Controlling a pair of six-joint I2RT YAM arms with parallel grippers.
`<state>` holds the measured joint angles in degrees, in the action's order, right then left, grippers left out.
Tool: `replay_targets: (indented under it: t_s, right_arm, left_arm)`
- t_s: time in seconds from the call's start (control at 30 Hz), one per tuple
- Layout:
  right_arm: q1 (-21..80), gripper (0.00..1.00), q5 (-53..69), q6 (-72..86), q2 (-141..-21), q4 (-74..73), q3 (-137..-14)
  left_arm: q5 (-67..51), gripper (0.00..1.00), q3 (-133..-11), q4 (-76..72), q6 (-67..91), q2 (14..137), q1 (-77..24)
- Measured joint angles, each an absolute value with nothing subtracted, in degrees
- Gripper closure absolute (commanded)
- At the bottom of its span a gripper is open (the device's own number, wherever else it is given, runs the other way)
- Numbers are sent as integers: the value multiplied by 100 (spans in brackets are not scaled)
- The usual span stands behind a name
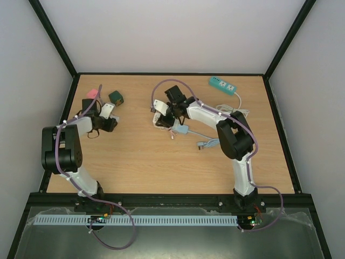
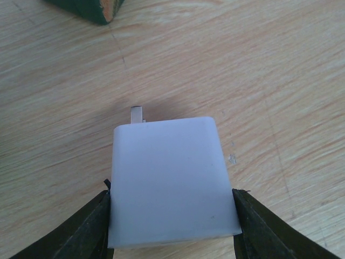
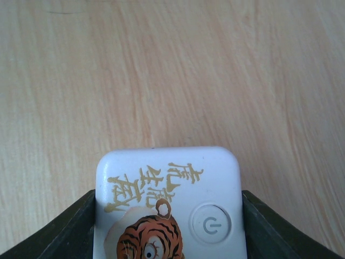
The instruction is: Pull the plug off the socket
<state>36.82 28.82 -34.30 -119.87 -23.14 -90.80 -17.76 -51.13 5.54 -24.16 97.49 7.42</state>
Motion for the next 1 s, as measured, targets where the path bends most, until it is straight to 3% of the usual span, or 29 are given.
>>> replay_targets:
  t_s: [0.23, 0.47, 0.5, 0.57, 0.7, 0.77, 1.0]
  right_arm:
    - [3857, 82, 3155, -3800, -11946, -2491, -9052]
    - [4099, 80, 3332, -4058, -11896, -2609, -8993]
    - [4134, 79, 3358, -4082, -11887, -2620, -8980]
    - [4213, 70, 3400, -4123, -11872, -2650, -8960]
    - [4318, 36, 3454, -4141, -11854, -2703, -8952]
    - [4327, 25, 3463, -4097, -11850, -2722, -8962]
    - [4462, 10, 3830, -3776, -11843, -3454, -9216]
  left_arm:
    - [-1804, 34, -5118, 821, -2766, 9797, 803]
    - [-1927, 2, -5111, 1087, -3035, 9856, 926]
    - [-1968, 1, -5109, 1149, -3048, 9854, 932]
    - [-2058, 0, -5100, 1221, -3122, 9843, 932]
    - [-2283, 0, -5050, 1354, -3164, 9625, 932]
    - [-2394, 0, -5041, 1404, -3194, 9437, 932]
    - [-2661, 0, -4984, 1415, -3229, 8792, 930]
